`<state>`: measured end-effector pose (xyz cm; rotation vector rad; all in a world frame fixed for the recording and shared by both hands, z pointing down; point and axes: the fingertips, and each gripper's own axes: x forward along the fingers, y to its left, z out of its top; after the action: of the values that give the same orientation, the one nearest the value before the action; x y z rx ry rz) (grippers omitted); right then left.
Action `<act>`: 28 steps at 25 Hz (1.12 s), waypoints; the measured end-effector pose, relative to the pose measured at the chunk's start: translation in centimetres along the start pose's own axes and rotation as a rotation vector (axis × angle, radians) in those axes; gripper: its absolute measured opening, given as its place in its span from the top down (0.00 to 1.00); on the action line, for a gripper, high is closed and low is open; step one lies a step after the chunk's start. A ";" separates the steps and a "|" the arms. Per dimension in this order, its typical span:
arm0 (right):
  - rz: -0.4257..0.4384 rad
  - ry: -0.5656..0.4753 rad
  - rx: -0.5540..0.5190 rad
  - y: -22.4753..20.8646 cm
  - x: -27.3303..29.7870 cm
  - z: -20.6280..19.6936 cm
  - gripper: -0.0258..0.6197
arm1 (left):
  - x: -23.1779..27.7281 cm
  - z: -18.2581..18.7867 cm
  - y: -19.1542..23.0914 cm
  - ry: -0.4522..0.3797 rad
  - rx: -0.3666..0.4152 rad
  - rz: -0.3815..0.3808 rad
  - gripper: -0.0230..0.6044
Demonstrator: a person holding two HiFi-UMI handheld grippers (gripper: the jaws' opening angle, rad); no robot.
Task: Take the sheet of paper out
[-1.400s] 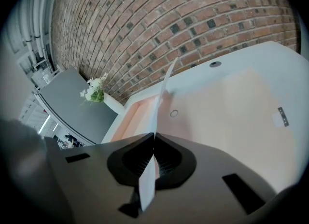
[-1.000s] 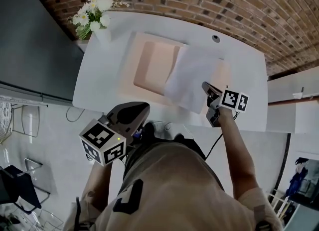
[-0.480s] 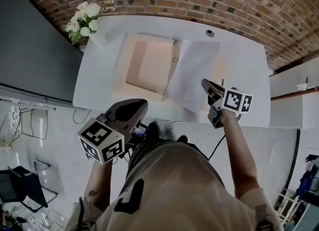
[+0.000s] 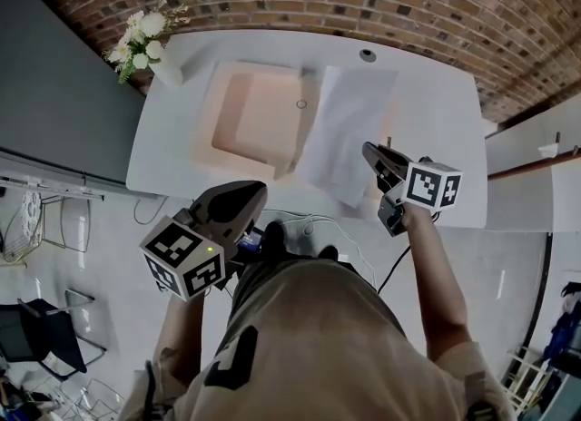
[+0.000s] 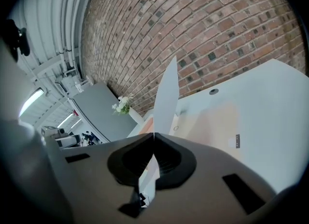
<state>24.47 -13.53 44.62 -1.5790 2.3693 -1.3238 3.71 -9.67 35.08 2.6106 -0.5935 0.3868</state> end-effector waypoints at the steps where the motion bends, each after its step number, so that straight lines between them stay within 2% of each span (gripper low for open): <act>1: 0.012 -0.001 -0.004 0.2 -0.3 0.1 0.92 | 0.1 0.0 -0.3 -0.002 0.000 0.004 0.94; 14: 0.111 -0.027 -0.083 2.0 -5.0 1.6 0.92 | 2.4 -0.4 -4.8 -0.006 0.014 0.007 0.94; 19: 0.133 -0.016 -0.089 1.5 -6.4 1.0 0.92 | 2.1 -1.0 -5.5 -0.029 -0.001 0.092 0.94; 28: 0.210 -0.023 -0.072 1.1 -7.9 0.9 0.92 | 0.1 -2.9 -7.4 -0.013 -0.048 0.206 0.94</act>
<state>27.97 -7.98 39.99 -1.3074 2.5124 -1.1865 6.73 -2.30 35.08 2.5158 -0.8697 0.4143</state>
